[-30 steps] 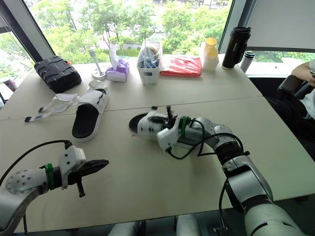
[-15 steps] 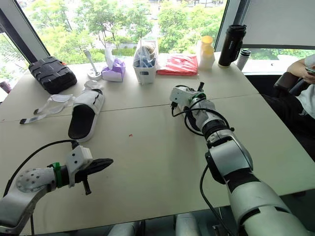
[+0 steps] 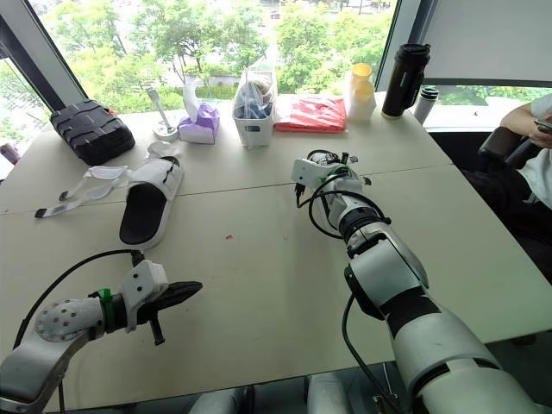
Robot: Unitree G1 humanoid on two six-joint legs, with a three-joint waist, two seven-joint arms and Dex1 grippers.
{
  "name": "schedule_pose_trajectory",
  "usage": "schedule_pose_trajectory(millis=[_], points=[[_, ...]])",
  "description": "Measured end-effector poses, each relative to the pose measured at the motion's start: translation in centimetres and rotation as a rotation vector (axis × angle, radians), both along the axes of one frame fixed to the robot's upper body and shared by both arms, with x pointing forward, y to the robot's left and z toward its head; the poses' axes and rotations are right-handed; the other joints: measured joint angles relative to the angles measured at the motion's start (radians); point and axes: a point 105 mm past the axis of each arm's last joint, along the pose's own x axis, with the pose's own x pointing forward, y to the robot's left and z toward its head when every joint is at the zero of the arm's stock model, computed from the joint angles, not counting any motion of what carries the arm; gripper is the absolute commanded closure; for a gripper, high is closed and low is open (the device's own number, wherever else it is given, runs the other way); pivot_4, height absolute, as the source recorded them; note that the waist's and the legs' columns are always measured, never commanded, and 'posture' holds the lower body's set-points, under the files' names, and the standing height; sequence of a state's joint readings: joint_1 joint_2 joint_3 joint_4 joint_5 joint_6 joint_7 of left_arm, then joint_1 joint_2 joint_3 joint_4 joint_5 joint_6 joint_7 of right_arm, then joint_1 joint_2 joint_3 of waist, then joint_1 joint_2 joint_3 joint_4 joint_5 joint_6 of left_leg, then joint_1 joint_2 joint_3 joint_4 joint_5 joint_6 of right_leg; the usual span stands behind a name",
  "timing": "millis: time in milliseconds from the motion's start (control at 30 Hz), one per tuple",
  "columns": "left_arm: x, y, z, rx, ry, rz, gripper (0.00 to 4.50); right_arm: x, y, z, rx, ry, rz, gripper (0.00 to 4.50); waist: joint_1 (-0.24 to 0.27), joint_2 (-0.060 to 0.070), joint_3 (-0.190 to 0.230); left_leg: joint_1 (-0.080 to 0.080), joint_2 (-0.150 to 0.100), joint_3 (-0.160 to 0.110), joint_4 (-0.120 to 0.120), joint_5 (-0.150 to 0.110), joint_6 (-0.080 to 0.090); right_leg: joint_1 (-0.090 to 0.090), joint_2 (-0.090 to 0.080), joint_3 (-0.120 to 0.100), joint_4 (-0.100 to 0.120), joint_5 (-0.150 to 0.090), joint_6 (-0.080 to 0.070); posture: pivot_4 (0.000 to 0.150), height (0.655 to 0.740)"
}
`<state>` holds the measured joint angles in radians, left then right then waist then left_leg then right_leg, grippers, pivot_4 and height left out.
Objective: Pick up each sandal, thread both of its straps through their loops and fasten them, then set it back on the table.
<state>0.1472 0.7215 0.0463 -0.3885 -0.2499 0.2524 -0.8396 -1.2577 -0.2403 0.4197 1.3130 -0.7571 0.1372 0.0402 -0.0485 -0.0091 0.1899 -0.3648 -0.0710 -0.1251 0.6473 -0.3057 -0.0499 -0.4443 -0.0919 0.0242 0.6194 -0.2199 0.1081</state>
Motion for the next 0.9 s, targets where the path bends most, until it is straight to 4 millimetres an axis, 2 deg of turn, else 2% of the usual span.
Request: schedule_pose_trajectory(millis=[67, 100, 200, 267, 400, 567, 667, 733, 833, 900], points=[[0.0, 0.0, -0.1, 0.001, 0.001, 0.004, 4.50, 0.1, -0.1, 0.6, 0.018, 0.000, 0.008, 0.18, -0.001, 0.000, -0.001, 0.000, 0.000, 0.000, 0.000, 0.000, 0.000, 0.000, 0.000, 0.000, 0.000, 0.000, 0.000, 0.150, 0.7400], [-0.1, 0.1, -0.1, 0.001, 0.003, 0.006, 4.50, 0.1, -0.1, 0.9, 0.023, 0.000, 0.010, 0.03, -0.001, 0.000, -0.001, 0.001, 0.000, 0.000, 0.000, 0.000, 0.000, 0.000, 0.000, 0.000, 0.000, 0.000, 0.000, 0.150, 0.7400], [-0.1, 0.1, -0.1, 0.002, 0.002, 0.008, 4.50, 0.0, -0.5, 1.2, 0.057, 0.044, 0.030, 0.03, -0.001, 0.000, -0.001, 0.001, 0.000, 0.000, 0.000, 0.000, 0.000, 0.001, 0.000, 0.000, 0.000, 0.000, 0.000, 0.150, 0.7400], [0.1, 0.4, 0.1, 0.014, -0.010, 0.018, 4.50, -0.7, -1.3, 1.1, 0.104, 0.093, 0.068, 0.03, 0.005, 0.000, -0.001, 0.000, 0.000, 0.000, 0.001, 0.000, 0.001, 0.001, 0.000, -0.001, 0.000, 0.000, 0.000, 0.150, 0.7400], [0.9, 1.8, 0.3, 0.086, -0.050, 0.058, 4.50, -4.2, -2.3, 0.8, 0.192, 0.211, 0.137, 0.03, 0.010, 0.000, -0.002, 0.000, 0.000, -0.001, 0.001, -0.003, 0.006, 0.002, 0.000, -0.002, -0.001, 0.000, 0.000, 0.150, 0.7400], [2.7, 2.9, 1.8, 0.129, -0.156, 0.124, 4.50, -9.3, -2.3, 0.2, 0.327, 0.384, 0.209, 0.03, 0.005, -0.001, -0.003, 0.001, 0.001, -0.001, 0.002, -0.004, 0.007, 0.003, 0.000, -0.002, 0.001, 0.000, 0.001, 0.150, 0.7400], [4.2, 4.0, 3.3, 0.171, -0.255, 0.189, 4.50, -12.7, -0.3, 0.1, 0.505, 0.541, 0.347, 0.03, 0.004, -0.001, -0.003, 0.003, 0.002, -0.001, 0.002, -0.004, 0.007, 0.004, 0.002, -0.002, 0.001, 0.000, 0.000, 0.150, 0.7400], [5.3, 4.7, 4.5, 0.199, -0.321, 0.224, 4.50, -14.3, 1.3, 0.9, 0.581, 0.603, 0.448, 0.03, 0.007, -0.001, -0.002, 0.003, 0.002, 0.000, 0.003, -0.004, 0.007, 0.004, 0.001, -0.002, 0.002, 0.000, 0.000, 0.150, 0.7400], [6.5, 6.1, 5.4, 0.264, -0.374, 0.264, 3.62, -15.5, 2.6, 3.1, 0.649, 0.605, 0.540, 0.00, 0.009, -0.001, -0.002, 0.004, 0.001, -0.001, 0.003, -0.004, 0.007, 0.004, 0.001, -0.002, 0.002, 0.000, 0.000, 0.150, 0.7400], [8.2, 7.5, 6.1, 0.349, -0.426, 0.311, 2.64, -15.8, 3.3, 4.5, 0.689, 0.589, 0.576, 0.00, 0.013, -0.001, -0.002, 0.004, 0.001, -0.001, 0.003, -0.004, 0.007, 0.004, 0.001, -0.003, 0.002, 0.001, 0.000, 0.150, 0.7400]])
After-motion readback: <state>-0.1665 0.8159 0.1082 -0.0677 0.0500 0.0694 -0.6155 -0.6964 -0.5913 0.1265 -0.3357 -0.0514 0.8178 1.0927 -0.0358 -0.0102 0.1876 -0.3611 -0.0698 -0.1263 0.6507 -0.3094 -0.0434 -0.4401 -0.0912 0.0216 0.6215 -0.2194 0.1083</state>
